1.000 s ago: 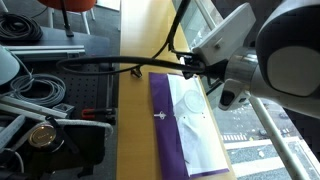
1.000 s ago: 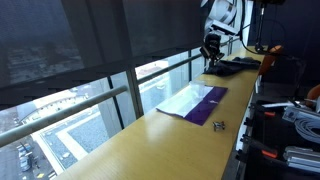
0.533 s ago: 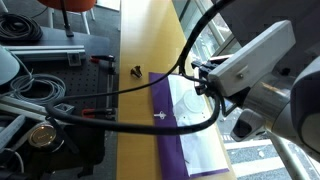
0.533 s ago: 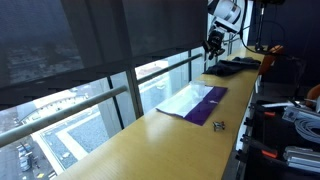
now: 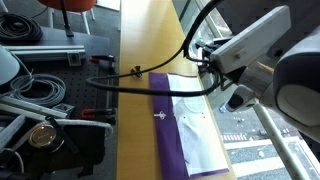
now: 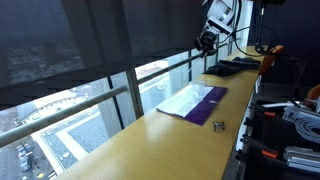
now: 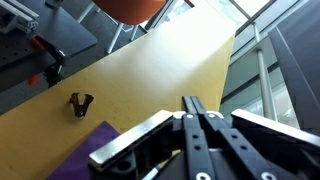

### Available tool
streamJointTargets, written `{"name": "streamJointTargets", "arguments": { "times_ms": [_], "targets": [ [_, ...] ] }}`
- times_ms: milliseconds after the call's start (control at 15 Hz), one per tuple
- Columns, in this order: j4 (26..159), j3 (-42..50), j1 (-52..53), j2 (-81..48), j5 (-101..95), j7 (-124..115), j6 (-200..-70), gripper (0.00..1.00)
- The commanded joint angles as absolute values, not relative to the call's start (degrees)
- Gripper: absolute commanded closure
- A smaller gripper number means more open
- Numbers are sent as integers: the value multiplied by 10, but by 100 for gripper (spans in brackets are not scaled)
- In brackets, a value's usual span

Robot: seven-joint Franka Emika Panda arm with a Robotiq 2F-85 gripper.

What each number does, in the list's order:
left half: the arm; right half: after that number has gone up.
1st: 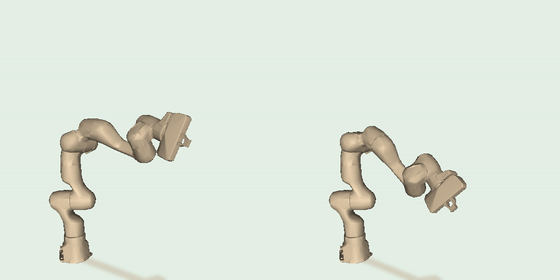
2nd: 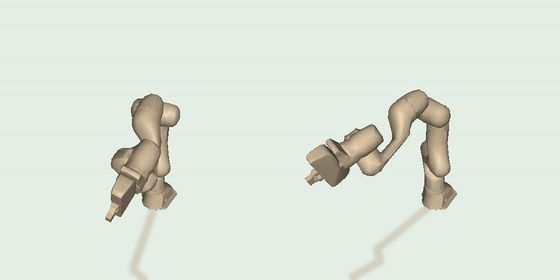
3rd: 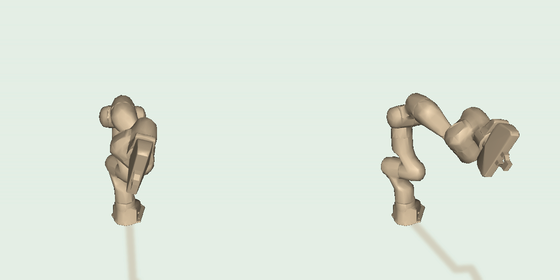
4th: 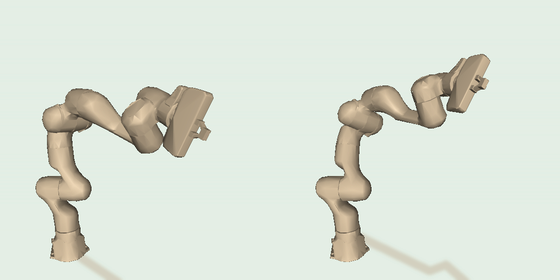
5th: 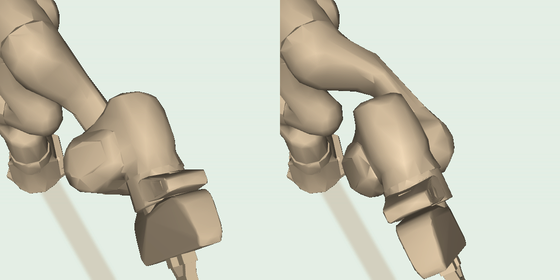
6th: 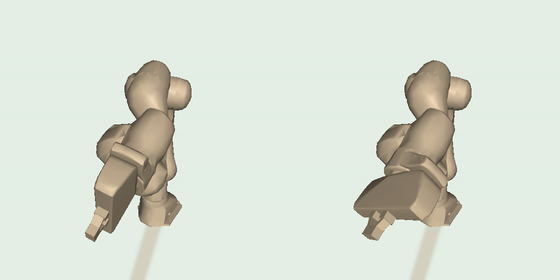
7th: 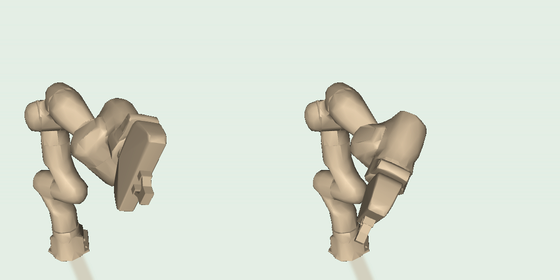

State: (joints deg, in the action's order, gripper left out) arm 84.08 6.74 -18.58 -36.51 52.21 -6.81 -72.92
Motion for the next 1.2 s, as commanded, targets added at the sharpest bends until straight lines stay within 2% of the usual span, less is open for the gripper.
{"name": "streamJointTargets", "arguments": {
  "times_ms": [0, 600, 1133],
  "targets": [
    [857, 68, -165, -352, 544, -90, -726, 100],
    [948, 90, -152, -276, 524, -80, -721, 100],
    [947, 118, -185, -291, 530, -74, -658, 100]
  ]
}}
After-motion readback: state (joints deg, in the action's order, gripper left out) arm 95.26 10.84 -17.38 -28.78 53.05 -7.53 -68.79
